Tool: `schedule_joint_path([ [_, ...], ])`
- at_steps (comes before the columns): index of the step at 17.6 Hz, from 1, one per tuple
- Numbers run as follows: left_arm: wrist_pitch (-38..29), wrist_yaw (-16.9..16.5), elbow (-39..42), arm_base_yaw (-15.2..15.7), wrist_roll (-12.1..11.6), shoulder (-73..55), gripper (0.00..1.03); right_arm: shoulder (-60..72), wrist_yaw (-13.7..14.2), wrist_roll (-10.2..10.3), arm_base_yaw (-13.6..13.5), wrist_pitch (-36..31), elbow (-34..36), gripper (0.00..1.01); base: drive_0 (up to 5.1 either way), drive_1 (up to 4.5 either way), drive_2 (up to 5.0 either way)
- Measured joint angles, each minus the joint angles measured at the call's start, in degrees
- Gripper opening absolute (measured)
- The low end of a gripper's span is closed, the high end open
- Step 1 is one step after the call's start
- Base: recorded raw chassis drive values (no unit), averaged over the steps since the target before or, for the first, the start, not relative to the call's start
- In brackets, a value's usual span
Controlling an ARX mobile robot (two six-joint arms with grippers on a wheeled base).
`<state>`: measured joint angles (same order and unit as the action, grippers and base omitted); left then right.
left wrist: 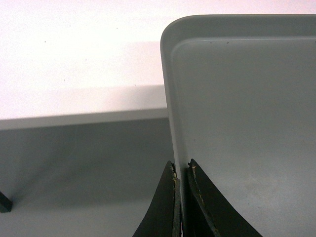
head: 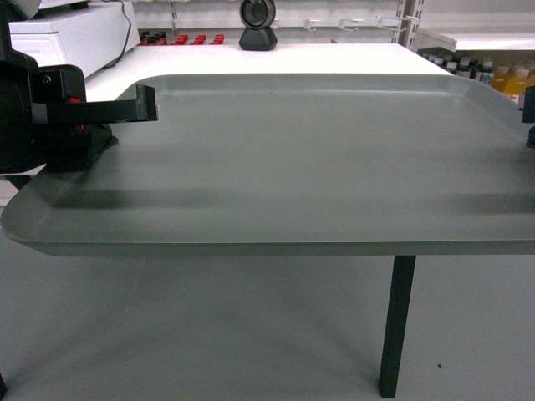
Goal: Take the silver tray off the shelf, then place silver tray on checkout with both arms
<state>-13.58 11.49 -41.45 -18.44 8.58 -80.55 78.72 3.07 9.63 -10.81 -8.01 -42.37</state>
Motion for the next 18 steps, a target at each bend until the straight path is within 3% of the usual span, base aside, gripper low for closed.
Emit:
schedule_joint_path([
  [12,-0.1,0.1,0.0,0.0,0.0,-0.1,0.04,0.0,0.1,0.0,0.0,-0.2,0.0,0.03,-0.1,4.21,-4.3],
  [18,0.2,0.0,0.0,0.0,0.0,-0.3,0.04,0.3,0.1,0.0,0.0,0.2,0.0,0.03,0.0,0.00,0.0],
])
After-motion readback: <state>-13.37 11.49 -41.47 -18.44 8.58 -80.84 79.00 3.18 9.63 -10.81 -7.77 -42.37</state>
